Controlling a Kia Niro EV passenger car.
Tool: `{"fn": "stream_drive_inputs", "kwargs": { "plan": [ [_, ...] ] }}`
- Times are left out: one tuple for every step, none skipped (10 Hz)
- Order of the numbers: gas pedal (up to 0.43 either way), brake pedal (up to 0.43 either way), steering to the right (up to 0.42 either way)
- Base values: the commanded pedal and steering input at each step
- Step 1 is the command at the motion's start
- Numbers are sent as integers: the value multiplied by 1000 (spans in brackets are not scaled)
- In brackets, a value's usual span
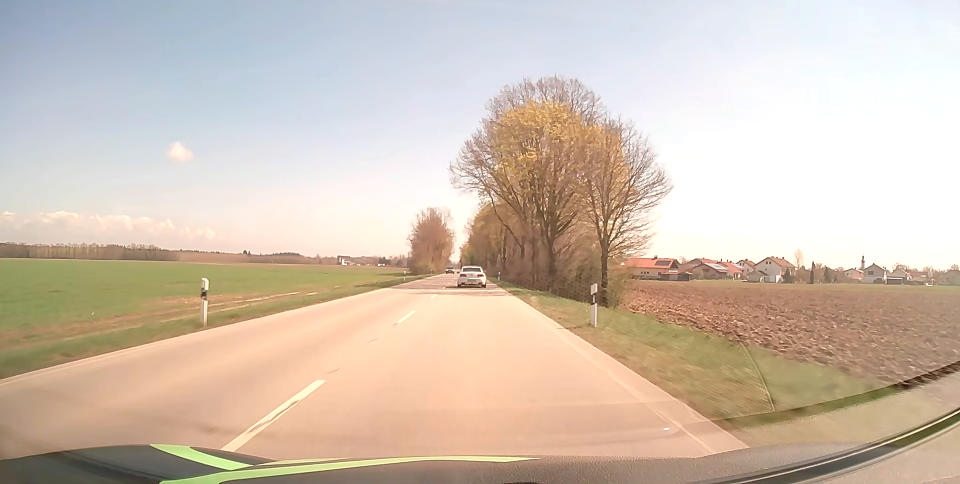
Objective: Follow the waypoints while adhering to traffic rules and regulations
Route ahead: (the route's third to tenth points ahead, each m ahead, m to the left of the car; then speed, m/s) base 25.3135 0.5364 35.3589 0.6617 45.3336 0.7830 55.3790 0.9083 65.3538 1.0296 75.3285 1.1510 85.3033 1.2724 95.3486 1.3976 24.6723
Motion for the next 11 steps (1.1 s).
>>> {"fn": "stream_drive_inputs", "kwargs": {
  "plan": [
    [287, 0, -3],
    [287, 0, -3],
    [287, 0, -3],
    [287, 0, -3],
    [287, 0, -3],
    [287, 0, -3],
    [287, 0, -3],
    [287, 0, -2],
    [287, 0, 0],
    [287, 0, 0],
    [287, 0, 0]
  ]
}}
